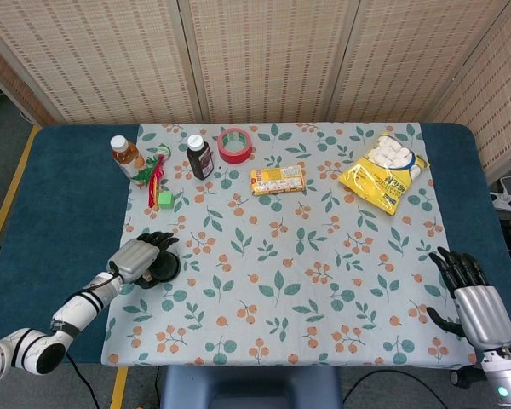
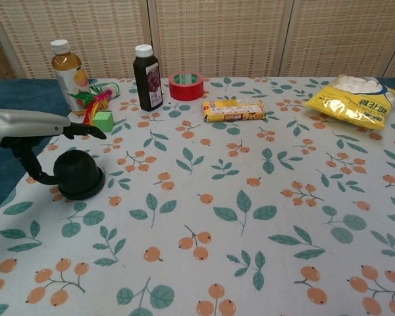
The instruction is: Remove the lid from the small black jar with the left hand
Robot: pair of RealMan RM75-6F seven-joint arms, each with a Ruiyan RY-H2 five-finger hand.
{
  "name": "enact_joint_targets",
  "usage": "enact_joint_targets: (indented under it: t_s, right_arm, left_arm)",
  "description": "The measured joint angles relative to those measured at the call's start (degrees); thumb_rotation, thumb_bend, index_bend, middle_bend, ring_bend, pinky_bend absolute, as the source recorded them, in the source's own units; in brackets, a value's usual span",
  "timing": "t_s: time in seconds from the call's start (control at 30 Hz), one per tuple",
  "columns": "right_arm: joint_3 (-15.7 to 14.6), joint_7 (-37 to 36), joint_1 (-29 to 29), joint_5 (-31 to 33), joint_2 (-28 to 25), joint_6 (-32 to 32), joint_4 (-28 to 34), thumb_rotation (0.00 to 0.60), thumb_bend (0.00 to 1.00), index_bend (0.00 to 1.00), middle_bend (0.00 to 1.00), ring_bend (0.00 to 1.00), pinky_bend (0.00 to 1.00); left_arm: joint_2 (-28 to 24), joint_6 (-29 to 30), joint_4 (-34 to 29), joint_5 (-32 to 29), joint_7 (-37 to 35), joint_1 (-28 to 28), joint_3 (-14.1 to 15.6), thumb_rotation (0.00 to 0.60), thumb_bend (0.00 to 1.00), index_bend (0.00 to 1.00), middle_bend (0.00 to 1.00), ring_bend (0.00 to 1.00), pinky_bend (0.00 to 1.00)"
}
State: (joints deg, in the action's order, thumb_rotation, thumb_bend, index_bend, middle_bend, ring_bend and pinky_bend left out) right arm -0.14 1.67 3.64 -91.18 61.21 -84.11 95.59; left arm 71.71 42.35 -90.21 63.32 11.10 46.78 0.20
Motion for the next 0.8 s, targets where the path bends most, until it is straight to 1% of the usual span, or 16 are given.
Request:
enact_joint_targets:
  t_s: [0.17, 0.33, 0.43, 0.57, 0.8]
  right_arm:
    - [-0.1, -0.1, 0.1, -0.2, 0.0, 0.2, 0.0, 0.600, 0.15, 0.00, 0.00, 0.00, 0.00]
    - [-0.2, 0.1, 0.2, -0.1, 0.0, 0.5, 0.0, 0.600, 0.15, 0.00, 0.00, 0.00, 0.00]
    - [-0.2, 0.3, 0.2, -0.1, 0.1, 0.7, 0.1, 0.600, 0.15, 0.00, 0.00, 0.00, 0.00]
    - [-0.3, 0.4, 0.3, 0.0, 0.0, 0.8, 0.2, 0.600, 0.15, 0.00, 0.00, 0.00, 0.00]
    - [-0.4, 0.4, 0.4, 0.2, -0.1, 1.2, 0.4, 0.600, 0.15, 0.00, 0.00, 0.00, 0.00]
  left_arm:
    - [1.1, 1.0, 1.1, -0.8, 3.0, -0.6, 0.5, 0.600, 0.30, 0.01, 0.06, 0.00, 0.13]
    - [1.1, 0.8, 1.0, -2.0, 4.4, -0.7, 0.6, 0.600, 0.31, 0.11, 0.13, 0.00, 0.14]
    - [1.2, 1.0, 1.0, -2.2, 4.7, -0.8, 0.5, 0.600, 0.31, 0.16, 0.15, 0.00, 0.15]
    - [1.5, 1.2, 1.4, -2.2, 5.1, -1.0, 0.4, 0.600, 0.31, 0.19, 0.16, 0.00, 0.15]
    - [2.5, 2.0, 2.6, -1.2, 5.1, -1.5, 0.1, 0.600, 0.32, 0.30, 0.18, 0.01, 0.16]
